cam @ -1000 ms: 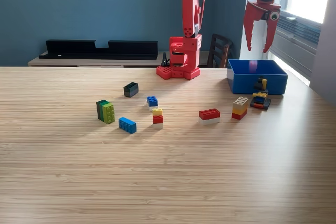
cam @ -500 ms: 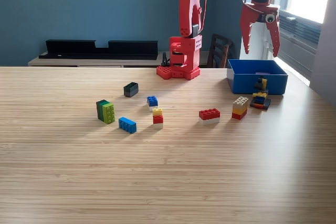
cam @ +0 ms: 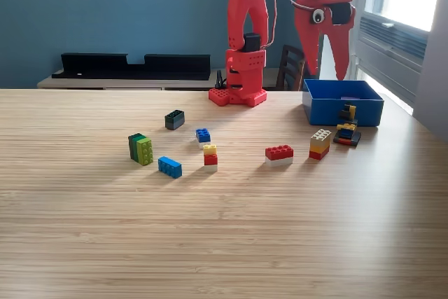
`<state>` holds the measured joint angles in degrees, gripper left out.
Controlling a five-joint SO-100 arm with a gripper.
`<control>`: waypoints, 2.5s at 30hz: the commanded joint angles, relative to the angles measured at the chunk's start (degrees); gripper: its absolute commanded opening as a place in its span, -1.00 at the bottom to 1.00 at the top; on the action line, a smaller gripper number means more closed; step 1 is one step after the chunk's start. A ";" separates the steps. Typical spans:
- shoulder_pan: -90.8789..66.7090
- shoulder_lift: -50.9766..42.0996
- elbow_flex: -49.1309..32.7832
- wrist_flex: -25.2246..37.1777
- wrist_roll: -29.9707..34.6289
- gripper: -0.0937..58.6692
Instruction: Grasp a lego block and put it in the bin.
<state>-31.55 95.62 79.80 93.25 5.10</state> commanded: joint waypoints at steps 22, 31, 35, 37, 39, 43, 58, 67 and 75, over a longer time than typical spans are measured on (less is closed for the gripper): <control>6.33 4.13 -2.72 -4.13 -2.02 -0.11; 3.60 4.13 -1.23 -6.15 -3.16 -0.07; 2.20 4.13 0.18 -7.12 -3.25 -0.07; 1.49 4.13 1.23 -8.00 -3.43 -0.06; 0.88 4.13 2.20 -8.79 -3.69 -0.02; 0.44 4.13 3.69 -9.23 -5.62 0.10; -3.16 3.96 14.50 -10.11 -27.33 0.28; -5.01 1.76 14.50 -14.15 -28.30 0.31; -4.92 -14.50 4.92 -13.97 -25.84 0.28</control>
<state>-36.39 84.55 90.79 79.63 -21.45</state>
